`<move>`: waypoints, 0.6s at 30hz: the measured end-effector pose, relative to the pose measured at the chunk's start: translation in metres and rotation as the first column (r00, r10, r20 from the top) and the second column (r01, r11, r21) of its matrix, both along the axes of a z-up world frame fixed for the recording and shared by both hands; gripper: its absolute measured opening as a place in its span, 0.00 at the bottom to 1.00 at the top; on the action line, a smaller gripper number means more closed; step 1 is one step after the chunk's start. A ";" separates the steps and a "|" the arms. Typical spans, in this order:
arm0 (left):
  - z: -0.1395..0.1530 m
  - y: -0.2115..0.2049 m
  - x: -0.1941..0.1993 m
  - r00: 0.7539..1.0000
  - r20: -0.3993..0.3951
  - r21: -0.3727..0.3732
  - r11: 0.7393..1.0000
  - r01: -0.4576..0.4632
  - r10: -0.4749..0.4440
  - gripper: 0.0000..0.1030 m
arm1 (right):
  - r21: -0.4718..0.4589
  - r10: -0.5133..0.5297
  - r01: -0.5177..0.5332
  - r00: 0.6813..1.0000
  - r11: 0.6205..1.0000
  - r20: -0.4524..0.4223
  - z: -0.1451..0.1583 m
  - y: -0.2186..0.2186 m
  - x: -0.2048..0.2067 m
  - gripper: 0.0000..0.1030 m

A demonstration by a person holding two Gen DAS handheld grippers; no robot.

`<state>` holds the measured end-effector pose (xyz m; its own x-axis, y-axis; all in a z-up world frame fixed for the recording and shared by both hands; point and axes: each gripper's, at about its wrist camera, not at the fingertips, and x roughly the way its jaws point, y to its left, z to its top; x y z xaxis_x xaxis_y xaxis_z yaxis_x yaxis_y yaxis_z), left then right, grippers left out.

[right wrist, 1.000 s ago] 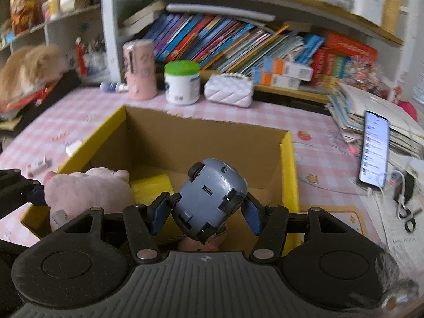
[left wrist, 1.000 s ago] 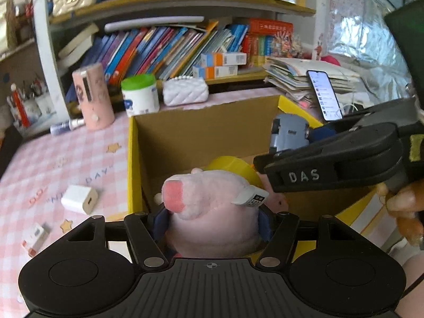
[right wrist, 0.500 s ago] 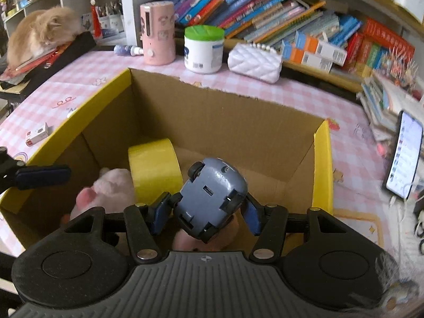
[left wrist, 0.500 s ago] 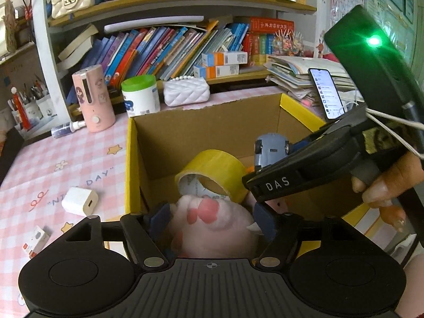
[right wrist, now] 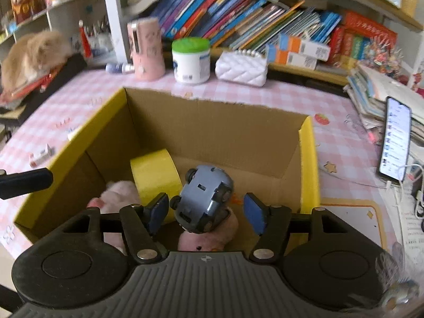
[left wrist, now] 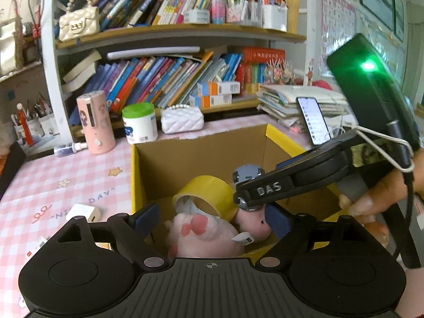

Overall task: Organize objects
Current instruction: 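Open the left tool to drop the pig while the right tool releases the car, then withdraw both tools from the box toward the white charger and small box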

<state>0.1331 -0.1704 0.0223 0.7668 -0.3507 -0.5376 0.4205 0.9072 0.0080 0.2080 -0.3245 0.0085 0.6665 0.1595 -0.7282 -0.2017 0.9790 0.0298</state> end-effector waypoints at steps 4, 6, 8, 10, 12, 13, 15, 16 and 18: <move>0.005 0.007 -0.013 1.000 0.019 -0.021 1.000 -0.019 0.019 0.86 | 0.024 -0.053 0.052 0.997 0.998 0.064 0.014 -0.002 -0.020 0.61; 0.007 0.012 -0.020 0.999 0.023 -0.034 0.999 -0.032 0.032 0.86 | 0.031 -0.083 0.080 0.992 0.996 0.095 0.020 -0.003 -0.030 0.63; 0.009 0.019 -0.027 0.999 0.025 -0.046 0.998 -0.046 0.047 0.86 | 0.039 -0.120 0.116 0.985 0.993 0.128 0.026 -0.003 -0.043 0.65; 0.010 0.025 -0.034 0.998 0.028 -0.058 0.997 -0.059 0.060 0.86 | 0.038 -0.154 0.150 0.975 0.988 0.159 0.030 -0.003 -0.055 0.67; 0.011 0.032 -0.041 0.997 0.031 -0.069 0.995 -0.072 0.074 0.86 | 0.034 -0.190 0.187 0.963 0.982 0.192 0.034 -0.003 -0.068 0.72; 0.012 0.034 -0.044 0.996 0.031 -0.073 0.994 -0.077 0.080 0.86 | 0.033 -0.212 0.209 0.955 0.977 0.207 0.036 -0.004 -0.075 0.73; 0.011 0.040 -0.049 0.996 0.027 -0.081 0.993 -0.084 0.086 0.86 | 0.036 -0.253 0.251 0.940 0.967 0.227 0.037 -0.004 -0.089 0.73; 0.011 0.043 -0.052 0.996 0.025 -0.083 0.993 -0.084 0.087 0.86 | 0.041 -0.269 0.267 0.935 0.963 0.232 0.037 -0.004 -0.096 0.73; 0.010 0.049 -0.058 0.996 0.020 -0.082 0.993 -0.085 0.087 0.86 | 0.047 -0.300 0.298 0.925 0.953 0.234 0.036 -0.003 -0.109 0.73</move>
